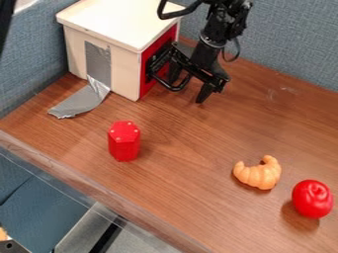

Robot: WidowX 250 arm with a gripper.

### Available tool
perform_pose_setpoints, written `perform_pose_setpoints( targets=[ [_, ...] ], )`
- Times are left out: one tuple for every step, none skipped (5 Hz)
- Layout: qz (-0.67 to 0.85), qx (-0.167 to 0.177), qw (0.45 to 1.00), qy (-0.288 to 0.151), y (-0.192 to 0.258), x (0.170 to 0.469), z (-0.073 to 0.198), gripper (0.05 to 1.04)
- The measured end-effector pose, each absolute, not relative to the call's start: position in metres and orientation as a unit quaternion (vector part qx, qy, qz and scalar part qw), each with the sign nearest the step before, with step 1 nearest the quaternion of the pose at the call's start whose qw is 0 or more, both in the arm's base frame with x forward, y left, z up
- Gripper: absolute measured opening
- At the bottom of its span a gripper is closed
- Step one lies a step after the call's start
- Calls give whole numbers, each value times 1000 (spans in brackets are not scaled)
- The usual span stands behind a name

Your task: Open the drawer

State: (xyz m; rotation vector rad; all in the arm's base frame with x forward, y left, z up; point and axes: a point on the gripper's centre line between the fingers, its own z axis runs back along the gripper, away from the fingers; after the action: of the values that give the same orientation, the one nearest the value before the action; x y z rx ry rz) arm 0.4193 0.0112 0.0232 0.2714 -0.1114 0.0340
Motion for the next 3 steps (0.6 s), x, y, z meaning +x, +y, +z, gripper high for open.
perform_pose_setpoints(
  targets=[
    [18,136,989,-63,11,425,27,664],
    [21,137,989,-57,15,424,19,359],
    [31,134,989,-57,16,423,17,167]
  ],
)
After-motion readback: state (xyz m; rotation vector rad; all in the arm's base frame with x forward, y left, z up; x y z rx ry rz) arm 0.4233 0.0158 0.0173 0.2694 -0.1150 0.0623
